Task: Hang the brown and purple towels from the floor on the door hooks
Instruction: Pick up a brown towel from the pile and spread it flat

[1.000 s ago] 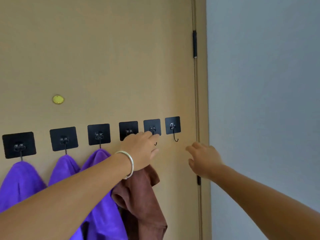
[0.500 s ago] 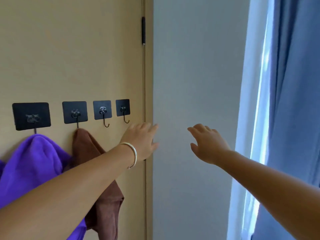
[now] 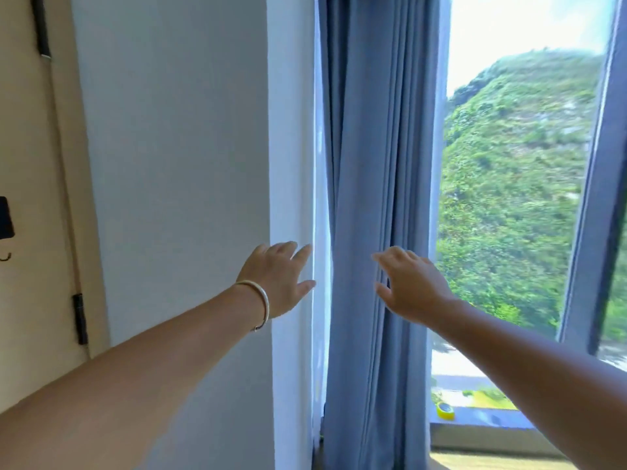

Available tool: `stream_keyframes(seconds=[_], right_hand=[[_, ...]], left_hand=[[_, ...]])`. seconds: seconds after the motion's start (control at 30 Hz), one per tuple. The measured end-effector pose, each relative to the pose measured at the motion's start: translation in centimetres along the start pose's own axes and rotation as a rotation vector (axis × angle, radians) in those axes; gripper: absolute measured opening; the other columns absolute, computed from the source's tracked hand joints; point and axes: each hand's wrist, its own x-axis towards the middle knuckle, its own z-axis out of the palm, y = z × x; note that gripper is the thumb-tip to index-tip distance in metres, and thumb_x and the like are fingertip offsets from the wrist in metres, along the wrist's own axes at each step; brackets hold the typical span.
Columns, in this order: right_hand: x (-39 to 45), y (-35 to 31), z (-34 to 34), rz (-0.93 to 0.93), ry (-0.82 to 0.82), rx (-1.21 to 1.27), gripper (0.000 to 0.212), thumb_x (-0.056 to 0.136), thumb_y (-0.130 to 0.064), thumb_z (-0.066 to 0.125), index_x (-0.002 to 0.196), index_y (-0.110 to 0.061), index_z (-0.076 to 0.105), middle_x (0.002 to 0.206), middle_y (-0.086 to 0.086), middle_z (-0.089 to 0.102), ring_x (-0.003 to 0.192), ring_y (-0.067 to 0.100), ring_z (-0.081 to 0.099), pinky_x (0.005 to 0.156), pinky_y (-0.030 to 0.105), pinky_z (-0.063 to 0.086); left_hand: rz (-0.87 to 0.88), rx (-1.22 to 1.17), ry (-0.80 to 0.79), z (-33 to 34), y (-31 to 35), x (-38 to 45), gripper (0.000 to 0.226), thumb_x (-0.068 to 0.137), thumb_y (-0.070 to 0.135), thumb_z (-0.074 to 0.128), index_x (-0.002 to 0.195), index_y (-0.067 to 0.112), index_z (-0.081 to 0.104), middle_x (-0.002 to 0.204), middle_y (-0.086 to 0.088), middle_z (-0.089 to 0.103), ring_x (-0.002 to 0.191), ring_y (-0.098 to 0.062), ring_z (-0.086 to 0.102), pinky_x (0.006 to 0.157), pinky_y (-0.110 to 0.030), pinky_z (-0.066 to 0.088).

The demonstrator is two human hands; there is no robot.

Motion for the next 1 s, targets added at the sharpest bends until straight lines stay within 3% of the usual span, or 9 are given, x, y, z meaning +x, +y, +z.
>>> stream_keyframes(seconds=[0.27,0.53,0.87,1.0], right_hand=[[-11.8,14.4,-6.0,0.250,-0.051,-0.172,0.055,0.090,-0.043,0.054,0.139,-0.022,0.041,0.136,0.004,0.050,0.118,0.027,0.053,0.093,0.040,0.045],[-28.4,25.7,-13.9,0.576,-0.122,-0.324,0.053,0.091,-0.040,0.055,0.139,-0.022,0.043,0.136,0.005,0.051,0.122,0.025,0.052,0.097,0.043,0.045],[-49.3,32.0,-24.7,0.947,-0.176,-0.512,0.047,0.092,-0.042,0.050,0.134,-0.022,0.045,0.130,0.003,0.050,0.116,0.025,0.050,0.096,0.041,0.043],[-56.6,32.3,-29.3,1.070,-0.201,-0.587,0.051,0.093,-0.043,0.049,0.139,-0.023,0.042,0.136,0.002,0.048,0.121,0.024,0.048,0.098,0.039,0.039]], left_hand=[[0.248,-0.170,0.073,-1.3,17.2,6.7,0.070,0.096,0.055,0.036,0.151,0.014,0.020,0.134,0.001,0.048,0.123,-0.020,0.046,0.106,-0.037,0.034],[0.516,-0.343,0.136,-5.7,37.6,8.5,0.073,0.094,0.058,0.040,0.151,0.017,0.018,0.147,-0.005,0.042,0.131,-0.026,0.043,0.108,-0.042,0.034],[0.837,-0.542,0.229,-14.4,60.0,3.9,0.072,0.095,0.057,0.037,0.151,0.017,0.017,0.148,-0.006,0.039,0.135,-0.025,0.039,0.112,-0.043,0.030],[0.950,-0.625,0.271,-18.0,67.4,1.1,0.069,0.095,0.055,0.039,0.150,0.018,0.020,0.145,-0.003,0.041,0.132,-0.023,0.042,0.109,-0.040,0.033]])
